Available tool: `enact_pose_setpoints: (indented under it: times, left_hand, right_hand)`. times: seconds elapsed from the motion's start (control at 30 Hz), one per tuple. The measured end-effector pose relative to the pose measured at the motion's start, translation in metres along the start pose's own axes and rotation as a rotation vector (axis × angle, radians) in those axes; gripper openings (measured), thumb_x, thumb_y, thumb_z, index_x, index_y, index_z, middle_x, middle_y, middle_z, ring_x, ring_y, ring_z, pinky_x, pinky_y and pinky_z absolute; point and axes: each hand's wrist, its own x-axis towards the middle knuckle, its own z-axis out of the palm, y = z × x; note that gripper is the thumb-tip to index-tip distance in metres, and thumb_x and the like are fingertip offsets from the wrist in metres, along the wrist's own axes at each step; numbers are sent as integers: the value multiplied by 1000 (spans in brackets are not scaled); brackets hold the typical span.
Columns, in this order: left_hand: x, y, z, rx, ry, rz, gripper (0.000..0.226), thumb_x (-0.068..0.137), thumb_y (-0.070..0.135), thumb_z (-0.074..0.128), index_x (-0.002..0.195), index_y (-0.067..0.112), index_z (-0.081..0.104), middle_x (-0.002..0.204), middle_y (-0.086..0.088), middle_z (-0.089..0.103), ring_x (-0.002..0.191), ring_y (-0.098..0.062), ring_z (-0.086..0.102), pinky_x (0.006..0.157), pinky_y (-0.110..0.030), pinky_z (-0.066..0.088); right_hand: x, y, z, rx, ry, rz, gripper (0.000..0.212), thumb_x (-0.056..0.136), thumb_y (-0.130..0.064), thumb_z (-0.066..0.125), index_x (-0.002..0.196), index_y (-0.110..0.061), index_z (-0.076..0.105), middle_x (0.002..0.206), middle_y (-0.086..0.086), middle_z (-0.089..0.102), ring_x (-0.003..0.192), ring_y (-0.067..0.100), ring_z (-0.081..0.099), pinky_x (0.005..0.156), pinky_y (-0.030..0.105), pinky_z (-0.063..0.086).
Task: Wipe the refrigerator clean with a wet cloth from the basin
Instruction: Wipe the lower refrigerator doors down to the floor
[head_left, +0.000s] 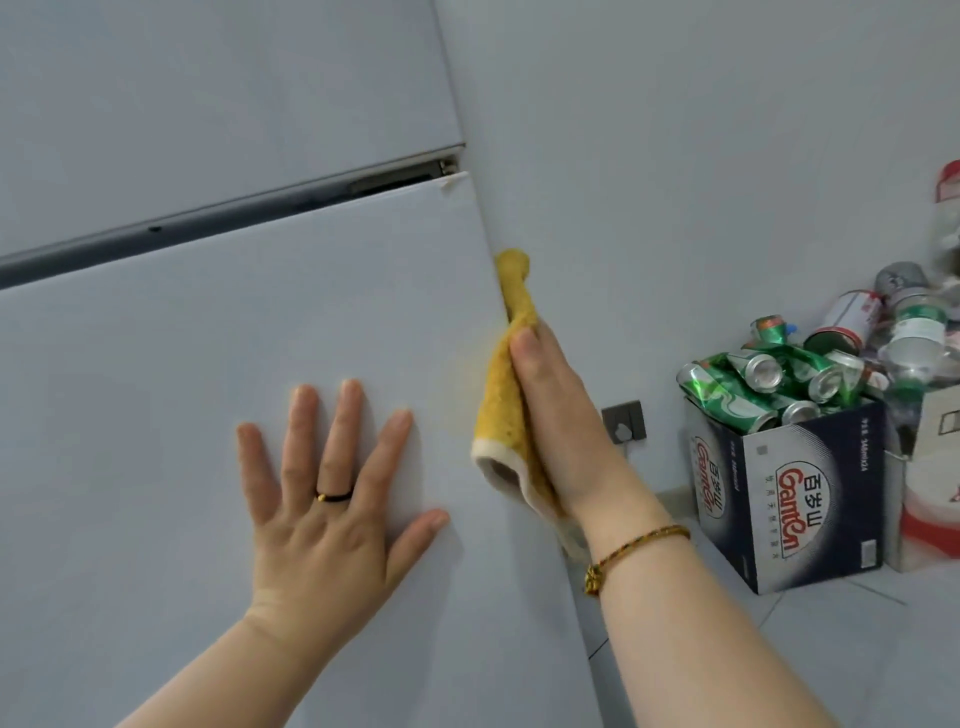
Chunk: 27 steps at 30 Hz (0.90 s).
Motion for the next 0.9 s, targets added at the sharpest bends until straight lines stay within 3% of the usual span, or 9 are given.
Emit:
enact_pose_setpoints:
  times: [0.1,0.2,0.3,0.4,0.5,0.6,0.73,0.8,0.9]
  left_hand:
    - [1,0,1,6,3,4,68,90,62,18,145,28,0,154,7,-14,142,-19,-11,112,-45,-9]
    - [-1,2,1,-4,-12,-13,68,88,64,20,145,29,3,153,9,-15,141,-17,-13,112,-43,-11]
    - [-1,3,2,7,6,2,65,88,63,23,143,29,15,154,10,-13,142,-16,-11,113,-42,-10]
    - [-2,2,3,10,17,8,61,89,61,25,138,24,22,155,7,-10,142,-14,-9,114,-40,-8]
    - [-2,1,5,-4,72,70,53,91,53,34,134,25,27,151,-3,9,142,-12,-2,115,-37,-1]
    - [-5,0,5,-34,119,147,48,91,48,39,133,25,32,155,9,3,142,-10,5,116,-35,5]
    - [-6,1,4,-50,112,214,52,89,52,39,133,24,35,154,14,4,142,-10,7,116,-35,6]
    - [-7,1,5,-40,107,229,56,87,56,40,133,24,36,154,10,9,142,-11,7,116,-36,6]
    - [-7,3,6,-14,144,230,61,84,59,44,132,22,38,141,-7,33,142,-12,9,115,-36,8]
  right_hand:
    - [-37,40,-6,135,-6,203,30,76,-63,42,105,-55,40,109,-35,48,97,-26,46,93,-1,31]
    - [-41,50,-11,208,-25,299,42,75,-66,49,113,-50,43,130,-23,46,123,-4,41,115,25,20]
    - [-17,22,-10,179,-24,204,47,92,-46,38,137,-35,34,131,-23,42,123,-5,39,107,15,26]
    - [-15,17,-7,174,-15,77,50,91,-41,37,140,-32,34,141,-18,41,127,-4,39,111,20,25]
    - [-55,65,-8,156,18,128,57,84,-47,38,139,-34,36,142,-13,43,131,1,37,115,33,24]
    - [-117,120,-8,181,53,302,58,75,-63,41,130,-45,41,140,-18,44,131,0,37,116,39,23]
    - [-141,138,-18,269,68,506,37,85,-56,44,122,-49,41,141,-18,42,126,-6,38,114,25,22]
    - [-125,125,-21,244,38,477,31,96,-40,36,127,-44,35,143,-15,39,128,-4,36,112,22,23]
    - [-108,110,-10,226,77,298,55,83,-51,40,136,-37,39,141,-16,42,131,-1,36,112,26,25]
